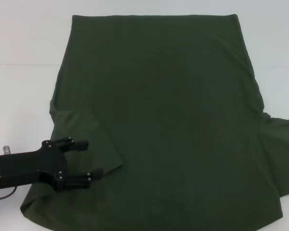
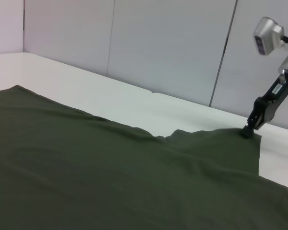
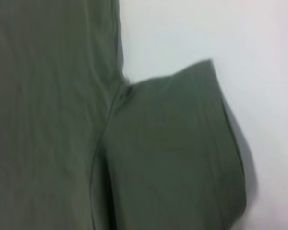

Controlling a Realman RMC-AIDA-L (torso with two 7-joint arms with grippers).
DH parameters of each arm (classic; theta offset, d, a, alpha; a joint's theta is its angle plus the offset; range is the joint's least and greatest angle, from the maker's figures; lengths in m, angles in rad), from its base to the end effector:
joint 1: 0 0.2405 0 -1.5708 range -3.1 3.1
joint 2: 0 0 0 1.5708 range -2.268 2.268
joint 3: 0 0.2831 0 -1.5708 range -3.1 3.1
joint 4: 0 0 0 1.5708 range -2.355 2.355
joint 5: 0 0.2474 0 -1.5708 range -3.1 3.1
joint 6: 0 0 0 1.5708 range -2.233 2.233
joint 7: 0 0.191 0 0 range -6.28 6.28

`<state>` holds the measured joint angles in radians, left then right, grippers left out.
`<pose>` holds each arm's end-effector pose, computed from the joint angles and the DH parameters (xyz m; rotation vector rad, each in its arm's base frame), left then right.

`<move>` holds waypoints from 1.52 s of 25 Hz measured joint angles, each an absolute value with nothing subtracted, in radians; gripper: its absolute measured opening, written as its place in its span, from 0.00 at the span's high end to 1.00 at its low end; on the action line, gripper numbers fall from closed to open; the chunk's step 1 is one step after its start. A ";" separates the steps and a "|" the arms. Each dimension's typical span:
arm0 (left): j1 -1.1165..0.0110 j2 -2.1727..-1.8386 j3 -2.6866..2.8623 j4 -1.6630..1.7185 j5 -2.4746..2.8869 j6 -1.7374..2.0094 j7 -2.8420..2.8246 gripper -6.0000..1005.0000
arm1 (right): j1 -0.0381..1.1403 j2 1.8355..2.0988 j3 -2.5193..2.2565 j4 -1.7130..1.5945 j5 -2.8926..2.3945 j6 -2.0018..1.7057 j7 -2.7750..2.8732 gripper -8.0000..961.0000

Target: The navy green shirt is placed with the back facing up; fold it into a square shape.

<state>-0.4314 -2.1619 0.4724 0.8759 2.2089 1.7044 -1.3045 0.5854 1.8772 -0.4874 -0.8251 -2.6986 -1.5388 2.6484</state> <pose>-0.3200 0.3456 -0.0295 -2.6935 -0.5640 -0.5915 0.4102 0.3976 0.0868 -1.7786 2.0033 0.0573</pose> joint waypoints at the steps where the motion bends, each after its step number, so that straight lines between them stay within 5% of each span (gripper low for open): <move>1: -0.431 -2.162 0.472 0.876 2.208 1.705 -1.305 0.10 | 0.581 1.875 -0.482 -0.837 -2.690 -1.545 2.648 0.94; 23: -0.431 -2.157 0.473 0.878 2.216 1.715 -1.330 0.10 | 0.620 1.869 -0.478 -0.947 -2.561 -1.624 2.579 0.92; 28: -0.431 -2.157 0.473 0.876 2.217 1.715 -1.330 0.10 | 0.683 1.896 -0.526 -0.936 -2.529 -1.654 2.555 0.92; 38: -0.428 -2.160 0.476 0.876 2.217 1.717 -1.330 0.10 | 0.836 2.002 -0.759 -0.909 -2.511 -1.634 2.567 0.91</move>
